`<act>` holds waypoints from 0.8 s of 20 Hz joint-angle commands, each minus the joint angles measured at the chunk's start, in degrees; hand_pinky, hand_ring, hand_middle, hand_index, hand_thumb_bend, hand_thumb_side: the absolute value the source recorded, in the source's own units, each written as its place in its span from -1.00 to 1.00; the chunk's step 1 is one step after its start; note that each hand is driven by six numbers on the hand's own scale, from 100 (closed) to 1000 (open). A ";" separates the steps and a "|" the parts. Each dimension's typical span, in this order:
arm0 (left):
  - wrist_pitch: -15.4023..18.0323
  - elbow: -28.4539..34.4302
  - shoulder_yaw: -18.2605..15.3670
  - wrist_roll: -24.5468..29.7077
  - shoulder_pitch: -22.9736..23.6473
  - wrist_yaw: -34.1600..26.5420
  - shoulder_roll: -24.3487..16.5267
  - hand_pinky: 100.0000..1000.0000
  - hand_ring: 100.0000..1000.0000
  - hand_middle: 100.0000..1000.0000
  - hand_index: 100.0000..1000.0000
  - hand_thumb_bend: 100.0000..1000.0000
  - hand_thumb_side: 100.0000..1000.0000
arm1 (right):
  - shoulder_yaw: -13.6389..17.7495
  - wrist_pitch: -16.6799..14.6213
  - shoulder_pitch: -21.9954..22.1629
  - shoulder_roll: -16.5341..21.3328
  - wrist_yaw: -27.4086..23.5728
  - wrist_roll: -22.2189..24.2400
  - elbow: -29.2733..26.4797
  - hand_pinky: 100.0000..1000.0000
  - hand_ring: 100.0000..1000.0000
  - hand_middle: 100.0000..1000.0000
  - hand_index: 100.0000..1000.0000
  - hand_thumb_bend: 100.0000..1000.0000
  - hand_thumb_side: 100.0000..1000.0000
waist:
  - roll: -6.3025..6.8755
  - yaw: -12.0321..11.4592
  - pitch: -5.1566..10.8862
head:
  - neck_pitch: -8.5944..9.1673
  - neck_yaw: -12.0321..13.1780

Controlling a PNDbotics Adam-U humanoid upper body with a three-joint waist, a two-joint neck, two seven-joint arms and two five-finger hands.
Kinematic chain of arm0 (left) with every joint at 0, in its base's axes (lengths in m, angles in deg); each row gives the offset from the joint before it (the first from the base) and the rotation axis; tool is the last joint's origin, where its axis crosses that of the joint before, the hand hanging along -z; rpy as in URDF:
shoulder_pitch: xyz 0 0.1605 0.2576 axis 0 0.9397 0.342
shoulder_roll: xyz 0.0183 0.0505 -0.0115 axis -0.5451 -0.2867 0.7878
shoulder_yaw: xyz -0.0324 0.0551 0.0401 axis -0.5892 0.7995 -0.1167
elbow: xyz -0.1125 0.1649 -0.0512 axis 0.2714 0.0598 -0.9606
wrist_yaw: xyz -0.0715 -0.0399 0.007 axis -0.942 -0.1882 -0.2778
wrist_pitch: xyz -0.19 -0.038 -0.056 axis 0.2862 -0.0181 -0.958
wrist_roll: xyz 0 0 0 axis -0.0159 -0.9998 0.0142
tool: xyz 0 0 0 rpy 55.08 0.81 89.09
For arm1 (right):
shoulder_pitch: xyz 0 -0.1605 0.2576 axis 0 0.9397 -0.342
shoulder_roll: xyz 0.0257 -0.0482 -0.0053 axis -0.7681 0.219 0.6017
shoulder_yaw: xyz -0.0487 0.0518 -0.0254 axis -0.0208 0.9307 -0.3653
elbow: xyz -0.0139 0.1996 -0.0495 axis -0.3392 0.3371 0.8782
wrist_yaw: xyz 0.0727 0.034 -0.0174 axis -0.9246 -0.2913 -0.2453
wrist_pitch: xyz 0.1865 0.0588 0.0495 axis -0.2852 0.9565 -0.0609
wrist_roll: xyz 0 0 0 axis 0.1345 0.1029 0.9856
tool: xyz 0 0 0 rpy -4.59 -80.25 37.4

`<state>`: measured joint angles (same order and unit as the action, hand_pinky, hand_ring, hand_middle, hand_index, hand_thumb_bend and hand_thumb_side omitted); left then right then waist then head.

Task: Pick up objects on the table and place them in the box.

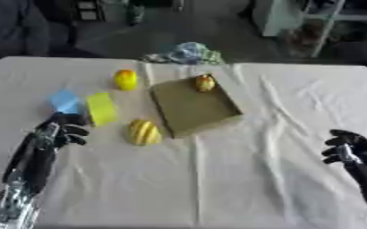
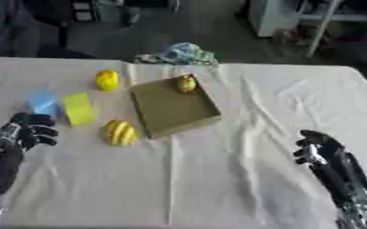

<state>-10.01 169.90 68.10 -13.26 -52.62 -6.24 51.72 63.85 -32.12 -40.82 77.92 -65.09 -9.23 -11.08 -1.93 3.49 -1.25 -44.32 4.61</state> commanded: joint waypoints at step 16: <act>0.05 1.01 0.18 0.46 -0.48 -0.06 -0.98 0.09 0.18 0.18 0.40 -1.00 0.82 | 0.21 0.10 -0.50 0.41 0.35 -0.13 -0.97 -0.08 0.02 0.08 0.48 -1.00 -0.05 | -0.46 0.08 -0.58 | 0.20 -0.08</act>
<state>-10.06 169.90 68.17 -13.02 -52.62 -6.24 51.72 63.85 -32.04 -40.82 77.92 -65.08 -9.31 -11.08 -1.93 3.49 -1.25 -44.32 4.60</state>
